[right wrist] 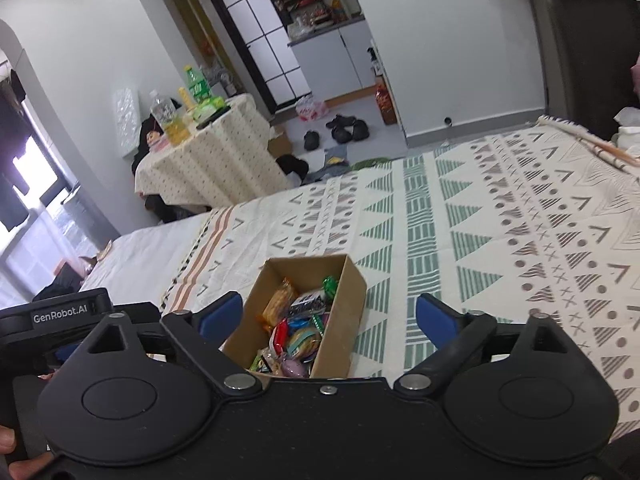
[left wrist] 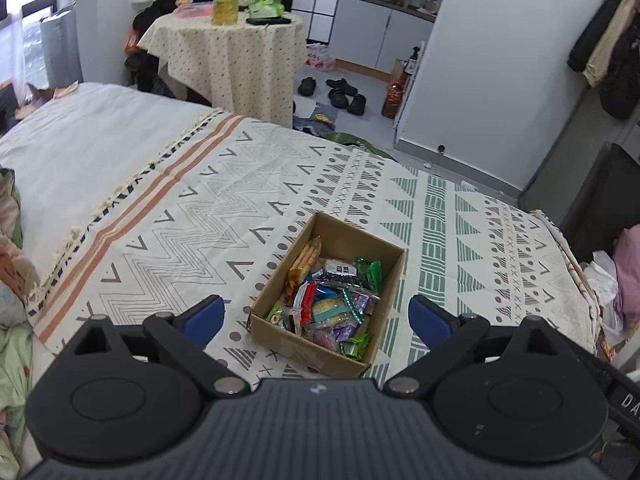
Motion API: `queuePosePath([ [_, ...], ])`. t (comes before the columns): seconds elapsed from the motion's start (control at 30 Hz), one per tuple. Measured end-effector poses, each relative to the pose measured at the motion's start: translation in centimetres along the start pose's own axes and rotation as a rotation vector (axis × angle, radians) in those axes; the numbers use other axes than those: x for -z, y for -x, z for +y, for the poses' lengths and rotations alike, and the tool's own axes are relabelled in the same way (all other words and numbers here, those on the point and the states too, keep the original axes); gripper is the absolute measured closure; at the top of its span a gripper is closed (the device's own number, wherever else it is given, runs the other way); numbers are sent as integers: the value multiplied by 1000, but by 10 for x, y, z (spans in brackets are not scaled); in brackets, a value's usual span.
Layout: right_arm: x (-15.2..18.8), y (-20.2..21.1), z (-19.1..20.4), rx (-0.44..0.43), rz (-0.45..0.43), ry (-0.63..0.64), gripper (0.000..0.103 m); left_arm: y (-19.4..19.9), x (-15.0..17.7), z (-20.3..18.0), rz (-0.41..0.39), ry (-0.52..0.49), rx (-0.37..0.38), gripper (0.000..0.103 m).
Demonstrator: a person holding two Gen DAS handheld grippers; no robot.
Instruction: Organize snacks
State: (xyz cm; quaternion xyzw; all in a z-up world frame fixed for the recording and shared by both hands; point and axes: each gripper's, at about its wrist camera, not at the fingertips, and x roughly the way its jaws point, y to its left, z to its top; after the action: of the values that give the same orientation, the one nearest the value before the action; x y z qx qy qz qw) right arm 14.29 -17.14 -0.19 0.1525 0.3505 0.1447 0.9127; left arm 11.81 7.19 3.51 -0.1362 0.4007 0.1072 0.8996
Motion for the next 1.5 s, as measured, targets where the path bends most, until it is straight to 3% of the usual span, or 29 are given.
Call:
queuePosePath([
  [0.1,2,11,-2,10,-16,4,0,9,4,-1,0,-13,20,1],
  [0.7,26,77,-17,56,-49,55,0,62,40,-9,-37,-144,87,0],
  [1.17,47,130,-18,81,-94,121,0,112,77,-12,-126,-248,79,0],
  [1.5,60,143,-28,75,-92,123,0,122,92,5,-131,-260,66,0],
])
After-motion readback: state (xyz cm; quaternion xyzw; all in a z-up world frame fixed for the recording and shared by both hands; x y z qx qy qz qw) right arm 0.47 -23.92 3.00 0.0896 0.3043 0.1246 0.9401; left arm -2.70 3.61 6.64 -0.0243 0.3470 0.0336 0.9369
